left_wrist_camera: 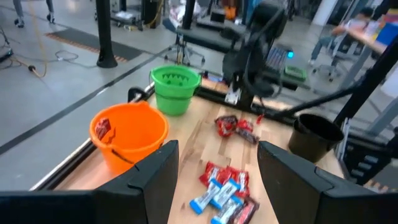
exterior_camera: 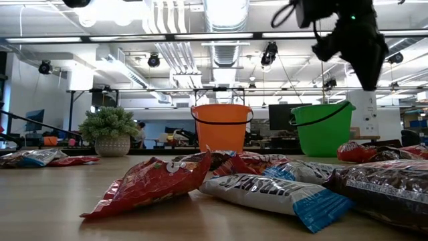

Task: Organize candy in baskets
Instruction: Put the brown chocolate bar into the black bucket

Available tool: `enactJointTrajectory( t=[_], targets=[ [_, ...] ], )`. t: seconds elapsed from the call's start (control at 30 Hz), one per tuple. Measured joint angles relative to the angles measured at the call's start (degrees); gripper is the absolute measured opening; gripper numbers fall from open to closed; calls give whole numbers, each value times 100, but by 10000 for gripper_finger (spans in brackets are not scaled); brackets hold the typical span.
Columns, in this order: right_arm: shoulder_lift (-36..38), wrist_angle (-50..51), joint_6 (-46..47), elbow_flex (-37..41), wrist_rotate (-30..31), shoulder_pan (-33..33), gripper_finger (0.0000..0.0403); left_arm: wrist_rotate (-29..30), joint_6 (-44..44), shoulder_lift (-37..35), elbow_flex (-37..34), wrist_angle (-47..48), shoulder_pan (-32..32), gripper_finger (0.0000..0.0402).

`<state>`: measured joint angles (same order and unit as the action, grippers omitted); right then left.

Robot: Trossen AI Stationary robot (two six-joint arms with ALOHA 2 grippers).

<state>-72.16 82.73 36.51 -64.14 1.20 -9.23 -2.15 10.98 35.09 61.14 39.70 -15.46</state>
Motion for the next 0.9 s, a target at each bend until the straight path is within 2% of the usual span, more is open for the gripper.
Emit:
enactJointTrajectory(
  t=[0.43, 0.67, 0.9],
  targets=[
    [857, -1011, 393, 1389, -166, -2, 185, 15, 201, 155, 0, -111, -1, 201],
    [893, -1734, 409, 1993, -119, -4, 185, 15, 205, 197, 0, -239, 0, 201],
    [791, -2157, 402, 2266, -106, -15, 185, 14, 203, 195, 0, -369, -1, 201]
  ],
)
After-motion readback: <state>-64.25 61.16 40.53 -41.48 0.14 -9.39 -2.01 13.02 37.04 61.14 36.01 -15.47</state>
